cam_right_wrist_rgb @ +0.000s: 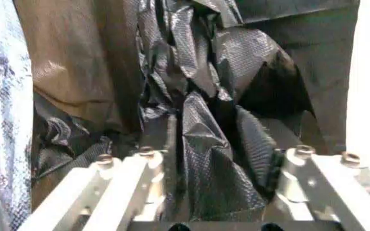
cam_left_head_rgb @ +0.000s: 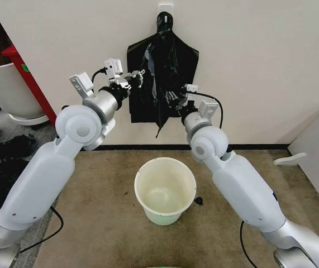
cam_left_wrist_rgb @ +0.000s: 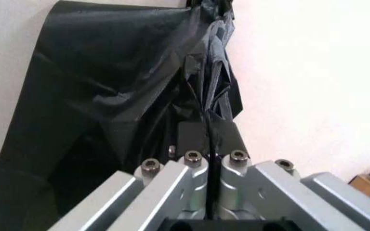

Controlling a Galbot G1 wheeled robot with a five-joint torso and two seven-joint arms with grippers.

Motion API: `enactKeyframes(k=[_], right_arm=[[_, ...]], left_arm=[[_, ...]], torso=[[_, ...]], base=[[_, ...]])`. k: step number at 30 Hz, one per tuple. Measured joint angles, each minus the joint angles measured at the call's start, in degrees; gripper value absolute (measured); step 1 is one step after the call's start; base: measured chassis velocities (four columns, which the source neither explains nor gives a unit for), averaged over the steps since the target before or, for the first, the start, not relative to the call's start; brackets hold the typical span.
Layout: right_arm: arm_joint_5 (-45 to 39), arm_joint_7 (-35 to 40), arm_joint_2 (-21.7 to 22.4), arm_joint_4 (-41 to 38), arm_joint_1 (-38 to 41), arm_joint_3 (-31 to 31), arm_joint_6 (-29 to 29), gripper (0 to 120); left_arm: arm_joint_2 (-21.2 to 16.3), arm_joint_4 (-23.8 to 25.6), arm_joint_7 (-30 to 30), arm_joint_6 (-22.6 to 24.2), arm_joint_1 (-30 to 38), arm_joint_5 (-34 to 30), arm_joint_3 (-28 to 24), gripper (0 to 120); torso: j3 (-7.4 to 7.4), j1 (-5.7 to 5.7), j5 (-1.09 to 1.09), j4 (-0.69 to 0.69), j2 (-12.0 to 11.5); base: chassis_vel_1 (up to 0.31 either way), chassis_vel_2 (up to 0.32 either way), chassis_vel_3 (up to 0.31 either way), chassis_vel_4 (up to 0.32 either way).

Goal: Place the garbage bag over the trash bin.

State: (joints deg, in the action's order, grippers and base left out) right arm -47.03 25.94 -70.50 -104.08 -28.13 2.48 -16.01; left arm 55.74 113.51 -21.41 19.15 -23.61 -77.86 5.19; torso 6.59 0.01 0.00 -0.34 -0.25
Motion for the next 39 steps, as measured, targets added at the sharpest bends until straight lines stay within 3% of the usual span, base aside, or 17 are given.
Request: enactKeyframes(k=[9, 33, 39], right_arm=[[-0.4, 0.3, 0.3, -0.5, -0.4, -0.5, 0.2, 0], [-3.0, 0.1, 3.9, -6.3, -8.4, -4.3, 0.3, 0], [-4.6, 0.1, 5.4, -11.0, -12.2, -6.9, 0.5, 0]], left_arm=[[-0.4, 0.2, -0.1, -0.2, -0.7, 0.1, 0.6, 0], [-3.1, 2.0, 0.2, -0.4, -7.9, 1.4, 1.9, 0], [-4.7, 3.6, 0.4, -0.6, -9.2, 1.1, 2.5, 0]], torso=[[0.00, 0.00, 0.00, 0.00, 0.0], [0.00, 0.00, 0.00, 0.01, 0.0], [0.00, 0.00, 0.00, 0.00, 0.0]], base=[[0.000, 0.000, 0.000, 0.000], [0.000, 0.000, 0.000, 0.000], [0.000, 0.000, 0.000, 0.000]])
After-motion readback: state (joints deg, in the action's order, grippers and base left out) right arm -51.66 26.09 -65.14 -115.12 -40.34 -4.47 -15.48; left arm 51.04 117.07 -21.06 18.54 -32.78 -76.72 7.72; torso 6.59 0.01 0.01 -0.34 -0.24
